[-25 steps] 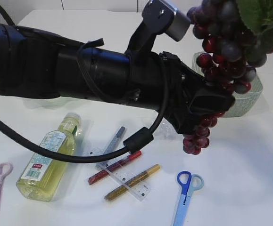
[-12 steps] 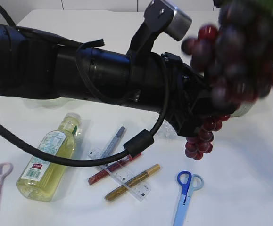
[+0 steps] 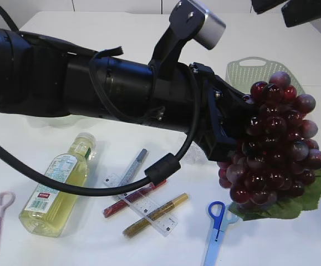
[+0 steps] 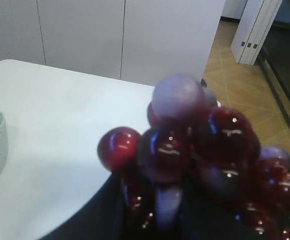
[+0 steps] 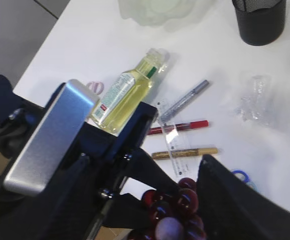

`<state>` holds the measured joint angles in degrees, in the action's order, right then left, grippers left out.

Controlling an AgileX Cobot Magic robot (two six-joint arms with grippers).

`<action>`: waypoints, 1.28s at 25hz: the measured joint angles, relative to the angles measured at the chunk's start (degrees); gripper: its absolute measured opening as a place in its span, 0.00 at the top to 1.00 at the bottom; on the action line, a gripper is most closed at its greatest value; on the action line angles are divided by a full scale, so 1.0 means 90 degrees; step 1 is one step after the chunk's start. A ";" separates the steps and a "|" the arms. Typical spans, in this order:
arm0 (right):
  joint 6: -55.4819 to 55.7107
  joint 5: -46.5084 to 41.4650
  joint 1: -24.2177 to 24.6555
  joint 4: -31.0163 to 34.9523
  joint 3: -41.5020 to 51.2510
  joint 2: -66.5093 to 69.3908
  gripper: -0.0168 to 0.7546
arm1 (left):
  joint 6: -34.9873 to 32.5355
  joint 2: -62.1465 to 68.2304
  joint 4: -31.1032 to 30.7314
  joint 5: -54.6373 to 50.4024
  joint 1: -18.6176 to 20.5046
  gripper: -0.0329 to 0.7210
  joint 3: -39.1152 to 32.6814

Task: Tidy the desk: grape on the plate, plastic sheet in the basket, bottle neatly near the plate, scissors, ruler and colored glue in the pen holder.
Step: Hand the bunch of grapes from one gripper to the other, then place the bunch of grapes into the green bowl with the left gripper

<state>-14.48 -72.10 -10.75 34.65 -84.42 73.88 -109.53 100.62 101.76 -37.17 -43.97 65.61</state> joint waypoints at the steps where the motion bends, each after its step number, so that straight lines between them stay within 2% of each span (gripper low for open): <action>1: 0.0038 0.0000 0.0000 -0.0136 0.0000 0.0000 0.32 | 0.0000 0.0000 0.0000 0.0000 0.0000 0.77 0.0000; 4: 0.0292 0.0000 0.0000 -0.0686 0.0000 0.0000 0.31 | 0.0035 0.0000 0.0000 0.0057 0.0000 0.77 0.0000; 8: 0.0502 0.0000 0.0000 -0.1269 0.0000 0.0000 0.31 | 0.0564 0.0000 0.0000 0.0619 0.0000 0.77 0.0000; 15: 0.0575 0.0000 0.0000 -0.1411 0.0000 0.0000 0.31 | 0.0854 0.0000 0.0037 0.1621 0.0000 0.77 0.0000; 24: 0.0668 0.0000 0.0000 -0.1850 0.0000 0.0000 0.31 | 0.1122 -0.0029 0.0204 0.4287 0.0000 0.77 0.0000; 29: 0.0682 0.0000 0.0000 -0.2042 0.0000 0.0000 0.31 | 0.1122 -0.0323 0.0366 0.6004 0.0000 0.77 0.0277; 32: 0.0682 0.0000 0.0000 -0.2151 0.0000 0.0000 0.31 | 0.1133 -0.0499 0.0407 0.6541 0.0158 0.77 0.0457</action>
<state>-8.34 -72.10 -10.75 15.29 -84.42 73.88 -99.33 96.13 105.43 21.70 -42.55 69.73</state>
